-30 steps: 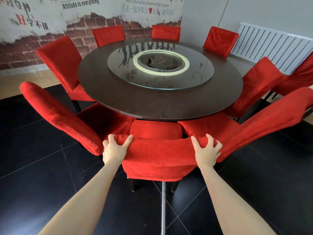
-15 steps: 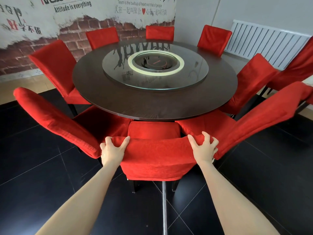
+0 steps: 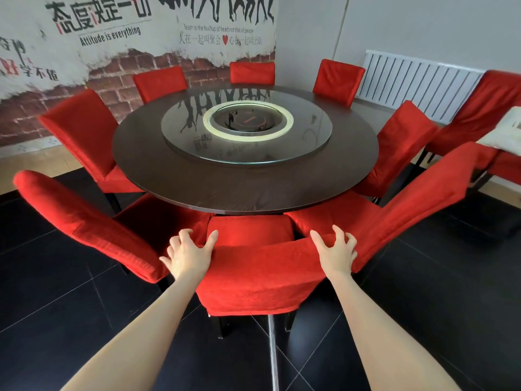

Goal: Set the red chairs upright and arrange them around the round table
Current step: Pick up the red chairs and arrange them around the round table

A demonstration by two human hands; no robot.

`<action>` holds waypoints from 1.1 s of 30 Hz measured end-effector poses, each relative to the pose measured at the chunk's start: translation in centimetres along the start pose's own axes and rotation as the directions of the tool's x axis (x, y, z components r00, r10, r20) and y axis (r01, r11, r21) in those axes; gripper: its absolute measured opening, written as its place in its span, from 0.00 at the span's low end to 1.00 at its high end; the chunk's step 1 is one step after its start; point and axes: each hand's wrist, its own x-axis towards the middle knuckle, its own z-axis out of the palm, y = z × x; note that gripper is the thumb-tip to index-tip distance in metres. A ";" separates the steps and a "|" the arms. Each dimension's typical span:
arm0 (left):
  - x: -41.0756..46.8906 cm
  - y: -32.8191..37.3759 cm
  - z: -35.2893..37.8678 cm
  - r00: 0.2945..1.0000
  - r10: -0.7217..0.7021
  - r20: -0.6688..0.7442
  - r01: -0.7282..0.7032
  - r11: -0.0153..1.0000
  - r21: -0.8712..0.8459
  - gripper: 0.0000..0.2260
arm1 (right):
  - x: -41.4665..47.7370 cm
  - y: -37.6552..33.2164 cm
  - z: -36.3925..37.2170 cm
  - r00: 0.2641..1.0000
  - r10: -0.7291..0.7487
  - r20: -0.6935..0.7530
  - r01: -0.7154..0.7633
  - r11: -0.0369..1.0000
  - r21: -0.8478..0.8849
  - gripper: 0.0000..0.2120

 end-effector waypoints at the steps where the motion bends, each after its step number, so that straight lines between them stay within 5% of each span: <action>1: -0.1 0.6 0.1 1.000 0.020 -0.006 -0.020 1.000 -0.001 0.32 | 0.3 -0.1 -0.5 1.000 -0.006 -0.010 0.006 1.000 0.017 0.33; 8: -2.3 8.0 2.5 0.995 0.091 -0.034 -0.095 0.983 -0.157 0.29 | 4.0 -0.3 -5.8 0.996 -0.085 -0.037 0.089 0.988 0.123 0.33; 19: -13.0 27.3 17.0 0.983 0.184 0.005 -0.170 0.916 -0.363 0.28 | 18.1 4.6 -24.2 0.972 -0.214 -0.093 0.226 0.963 0.148 0.29; 33: -20.7 45.2 36.5 0.947 0.293 0.131 -0.218 0.887 -0.408 0.29 | 35.8 12.5 -37.1 0.972 -0.195 -0.131 0.215 0.963 0.161 0.30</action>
